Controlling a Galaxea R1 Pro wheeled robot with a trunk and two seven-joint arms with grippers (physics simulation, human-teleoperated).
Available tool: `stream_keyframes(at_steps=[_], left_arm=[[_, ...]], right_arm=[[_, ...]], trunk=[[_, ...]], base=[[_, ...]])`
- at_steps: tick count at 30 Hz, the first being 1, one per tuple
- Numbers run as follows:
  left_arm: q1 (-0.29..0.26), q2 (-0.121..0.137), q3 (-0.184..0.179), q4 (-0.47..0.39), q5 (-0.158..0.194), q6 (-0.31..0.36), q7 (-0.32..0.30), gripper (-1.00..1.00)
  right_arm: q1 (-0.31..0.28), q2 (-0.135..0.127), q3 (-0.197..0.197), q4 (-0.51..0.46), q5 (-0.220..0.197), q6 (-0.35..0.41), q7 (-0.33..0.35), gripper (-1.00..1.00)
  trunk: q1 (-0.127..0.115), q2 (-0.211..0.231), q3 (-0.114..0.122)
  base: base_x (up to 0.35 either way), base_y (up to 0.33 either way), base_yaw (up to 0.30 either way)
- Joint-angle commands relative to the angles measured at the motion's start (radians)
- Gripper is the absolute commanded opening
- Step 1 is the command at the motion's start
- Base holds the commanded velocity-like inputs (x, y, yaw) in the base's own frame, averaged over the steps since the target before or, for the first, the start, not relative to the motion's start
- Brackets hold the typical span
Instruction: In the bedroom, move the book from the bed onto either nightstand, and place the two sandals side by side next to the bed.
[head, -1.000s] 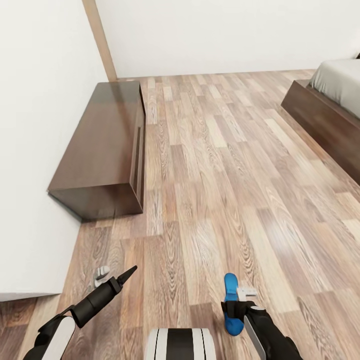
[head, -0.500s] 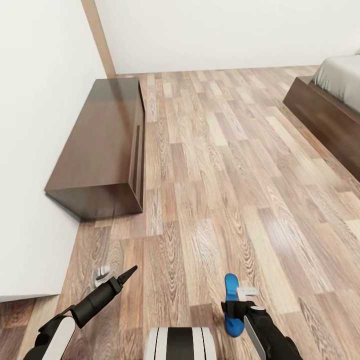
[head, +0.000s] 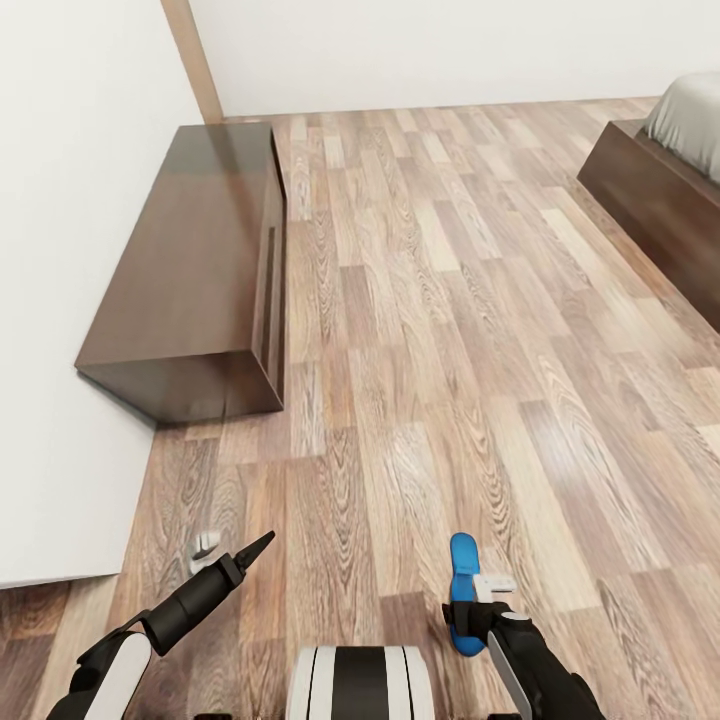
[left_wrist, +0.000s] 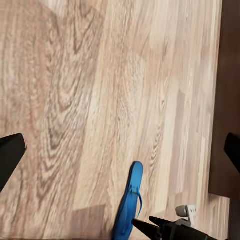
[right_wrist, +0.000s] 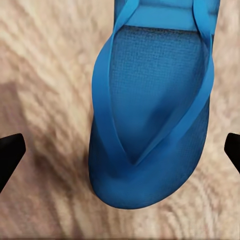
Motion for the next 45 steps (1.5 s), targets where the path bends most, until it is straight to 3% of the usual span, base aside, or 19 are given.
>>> stream_keyframes(at_steps=[1,21,24,31,45], left_arm=[[0.0,0.0,0.001,0.0,0.008,0.008,-0.001,1.0],[0.0,0.0,0.001,0.0,0.006,0.008,-0.001,1.0],[0.0,0.0,0.001,0.0,0.006,0.007,-0.001,1.0],[0.0,-0.001,0.001,0.001,0.006,0.007,0.0,1.0],[0.0,-0.004,-0.001,0.029,0.006,0.006,0.002,1.0]], right_arm=[[0.0,0.0,-0.001,-0.002,0.0,0.005,0.0,1.0],[0.0,0.0,-0.001,-0.002,0.0,0.005,0.0,1.0],[0.0,0.0,-0.001,-0.004,0.001,-0.001,0.0,1.0],[0.001,-0.001,0.0,-0.004,0.002,-0.218,0.0,1.0],[0.001,-0.002,-0.001,0.0,0.005,-0.275,0.0,1.0]], trunk=[[0.0,0.0,-0.005],[0.009,-0.005,-0.082],[0.009,-0.005,-0.082],[0.009,-0.005,-0.082],[0.009,-0.005,-0.082]], base=[[0.0,0.0,0.0],[0.0,0.0,0.0],[0.0,0.0,0.0],[0.0,0.0,0.0],[0.0,0.0,0.0]])
